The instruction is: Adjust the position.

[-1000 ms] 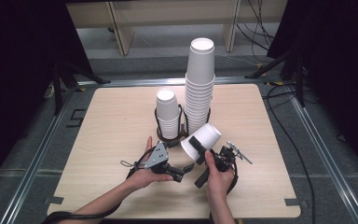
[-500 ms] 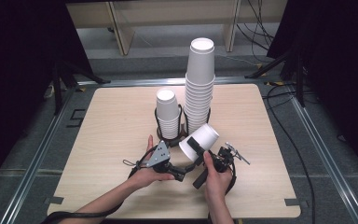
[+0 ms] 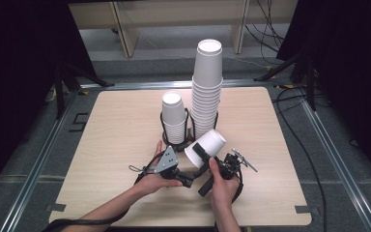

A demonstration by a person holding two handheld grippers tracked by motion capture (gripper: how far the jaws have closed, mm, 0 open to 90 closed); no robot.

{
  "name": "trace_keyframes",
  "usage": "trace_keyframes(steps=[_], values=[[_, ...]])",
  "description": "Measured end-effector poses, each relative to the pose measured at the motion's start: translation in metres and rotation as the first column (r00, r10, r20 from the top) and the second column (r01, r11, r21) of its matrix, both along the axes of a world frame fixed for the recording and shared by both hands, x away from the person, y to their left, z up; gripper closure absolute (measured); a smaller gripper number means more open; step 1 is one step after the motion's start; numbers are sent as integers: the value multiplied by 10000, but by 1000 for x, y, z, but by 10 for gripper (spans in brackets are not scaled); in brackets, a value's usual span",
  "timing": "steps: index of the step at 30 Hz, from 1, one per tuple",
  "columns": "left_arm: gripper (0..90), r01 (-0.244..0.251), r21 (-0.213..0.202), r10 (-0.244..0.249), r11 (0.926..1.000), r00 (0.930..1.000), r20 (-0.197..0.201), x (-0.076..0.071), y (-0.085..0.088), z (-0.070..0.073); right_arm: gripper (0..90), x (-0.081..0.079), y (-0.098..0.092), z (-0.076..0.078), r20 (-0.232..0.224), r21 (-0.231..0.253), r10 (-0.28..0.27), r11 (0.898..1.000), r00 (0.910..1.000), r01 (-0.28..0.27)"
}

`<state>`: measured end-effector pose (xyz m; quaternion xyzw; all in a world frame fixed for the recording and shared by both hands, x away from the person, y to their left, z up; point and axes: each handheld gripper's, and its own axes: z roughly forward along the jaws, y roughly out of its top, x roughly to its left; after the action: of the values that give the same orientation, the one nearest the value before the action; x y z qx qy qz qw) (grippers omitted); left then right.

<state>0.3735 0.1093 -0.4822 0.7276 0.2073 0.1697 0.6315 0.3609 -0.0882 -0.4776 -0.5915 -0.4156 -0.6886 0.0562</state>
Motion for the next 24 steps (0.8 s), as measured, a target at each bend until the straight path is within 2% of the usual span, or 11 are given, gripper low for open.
trace_keyframes(steps=[1, 4, 5, 6, 12, 13, 14, 17, 21, 22, 24], values=[[0, -19, -82, 19, 10000, 10000, 5, 0, -1, -1, 191, 2, -1, -2, 205, -263, -90, 9996, 9997, 95], [0, -67, -22, 67, 10000, 10000, -1, 1, -1, -1, 191, 0, 1, 0, -150, 65, -29, 10000, 9999, 30], [0, -38, 1, 38, 10000, 10000, 18, 1, -1, -1, 191, 2, 1, -4, 167, -373, -212, 9991, 9996, 218], [0, -12, -11, 12, 10000, 10000, 67, 1, 0, -2, 191, 2, 1, -4, 198, -471, -255, 9985, 9995, 265], [0, 39, 21, -39, 10000, 10000, 69, 2, 1, -2, 194, 2, 1, -4, 205, -479, -212, 9986, 9996, 221], [0, 70, 74, -71, 9999, 10000, 46, 2, 1, -1, 194, -2, 3, 0, -465, 28, -71, 10000, 9989, 72], [0, 81, 116, -82, 9999, 9999, 61, 2, 2, -1, 195, 1, 3, -4, 245, -374, -128, 9992, 9996, 138], [5, 143, 157, -143, 9998, 9999, -8, 2, 3, -2, 182, 1, 3, -5, 219, -515, -44, 9987, 9998, 55], [67, 199, 106, -198, 9997, 9998, -42, 1, 4, -1, 138, 2, 2, -3, 122, -767, -192, 9969, 9997, 201], [80, 190, 56, -190, 9998, 9998, -33, 1, 4, -1, 129, -1, 4, 2, -679, 120, 95, 9999, 9976, -87], [103, 173, -123, -173, 9998, 9999, -4, 0, 3, -1, 114, 3, 2, -2, 155, -543, -30, 9985, 9999, 39]])
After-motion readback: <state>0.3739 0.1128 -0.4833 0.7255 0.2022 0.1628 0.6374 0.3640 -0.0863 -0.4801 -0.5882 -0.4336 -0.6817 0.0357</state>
